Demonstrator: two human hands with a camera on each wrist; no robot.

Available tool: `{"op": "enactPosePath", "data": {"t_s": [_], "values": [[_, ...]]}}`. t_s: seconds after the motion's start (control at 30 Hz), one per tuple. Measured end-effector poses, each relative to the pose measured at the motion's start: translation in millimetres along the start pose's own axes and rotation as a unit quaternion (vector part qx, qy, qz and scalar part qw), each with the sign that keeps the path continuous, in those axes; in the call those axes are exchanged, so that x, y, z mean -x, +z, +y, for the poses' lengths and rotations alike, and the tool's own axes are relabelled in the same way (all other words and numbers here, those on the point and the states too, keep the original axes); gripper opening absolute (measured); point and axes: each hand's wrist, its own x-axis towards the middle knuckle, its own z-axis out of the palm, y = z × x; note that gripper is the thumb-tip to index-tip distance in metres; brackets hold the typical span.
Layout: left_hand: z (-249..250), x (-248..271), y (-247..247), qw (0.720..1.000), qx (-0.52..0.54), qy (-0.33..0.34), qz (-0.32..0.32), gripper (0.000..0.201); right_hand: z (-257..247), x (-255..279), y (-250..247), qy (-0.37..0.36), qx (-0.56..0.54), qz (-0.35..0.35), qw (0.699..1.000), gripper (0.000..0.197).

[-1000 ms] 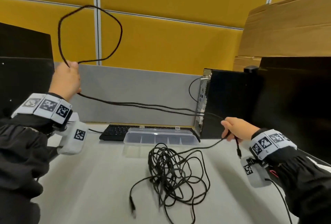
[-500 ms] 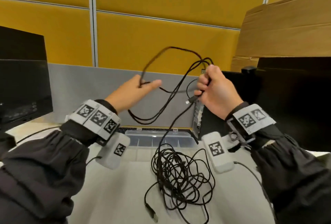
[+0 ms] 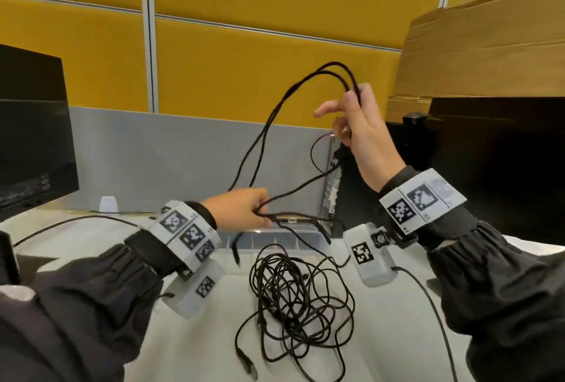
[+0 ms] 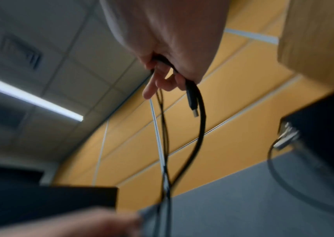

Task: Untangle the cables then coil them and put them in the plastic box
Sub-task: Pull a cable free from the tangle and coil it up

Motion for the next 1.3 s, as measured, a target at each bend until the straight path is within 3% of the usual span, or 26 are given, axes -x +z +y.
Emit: {"op": "enactPosePath", "data": {"t_s": [0.13,0.23,0.3,0.37,0.47,0.53,0.6,0.67,0.7,0.77,0.83,0.9,1.07,1.2,1.23,1.27,1.3], "values": [[-1.6,4.2,-33.4,0.993,0.093,0.003,0.068,0.02,14.6,12.7,7.4,0.052,0.148,-0.124,0.98,0.016],[9.1,1.8,-42.8,0.976,0.16,0.027,0.143,0.022,20.7,23.8,26.1,0.121,0.243,-0.26,0.926,0.04],[16.1,0.4,-41.6,0.968,0.179,0.054,0.167,0.025,20.4,25.9,29.3,0.156,0.257,-0.325,0.897,0.034],[21.4,-0.6,-35.7,0.961,0.202,0.089,0.164,0.025,16.9,25.2,24.3,0.211,0.211,-0.346,0.889,0.021],[21.3,-2.5,-25.1,0.945,0.256,0.114,0.166,0.025,20.2,16.5,0.2,0.206,0.29,-0.269,0.895,0.027],[16.1,-4.0,-20.1,0.929,0.294,0.105,0.2,0.03,29.4,10.5,-30.1,0.182,0.363,-0.155,0.901,0.026],[8.1,-4.0,-10.8,0.915,0.332,0.074,0.214,0.028,42.8,9.9,-63.0,0.174,0.453,-0.04,0.873,0.018],[-4.5,-4.6,8.2,0.933,0.322,0.025,0.159,0.03,61.8,19.4,-88.8,0.193,0.563,0.012,0.803,0.024],[-10.2,-4.5,20.3,0.95,0.294,0.005,0.106,0.037,74.3,28.2,-97.4,0.216,0.592,0.004,0.776,0.029],[-19.2,-3.6,43.9,0.976,0.216,-0.009,-0.006,0.055,105.3,50.4,-105.4,0.299,0.602,-0.073,0.737,0.045],[-21.4,-0.7,59.8,0.982,0.172,-0.017,-0.081,0.06,134.4,76.6,-109.1,0.393,0.601,-0.197,0.667,0.065],[-24.0,1.3,68.4,0.979,0.156,-0.032,-0.13,0.068,143.9,95.8,-108.4,0.443,0.602,-0.278,0.603,0.075],[-30.3,3.6,85.8,0.975,0.13,-0.02,-0.18,0.071,124.6,99.0,-103.3,0.426,0.619,-0.344,0.563,0.072],[-36.6,4.0,90.6,0.977,0.143,-0.009,-0.16,0.035,93.9,99.9,-85.5,0.375,0.664,-0.397,0.511,0.058],[-38.4,4.8,91.0,0.979,0.143,-0.011,-0.147,0.034,84.0,100.7,-78.2,0.359,0.672,-0.388,0.518,0.056],[-39.6,5.9,90.8,0.981,0.145,-0.015,-0.131,0.035,75.4,100.9,-71.2,0.337,0.669,-0.372,0.548,0.054],[-40.6,7.1,91.4,0.981,0.151,-0.016,-0.118,0.038,68.4,101.3,-63.8,0.314,0.651,-0.347,0.597,0.05]]}}
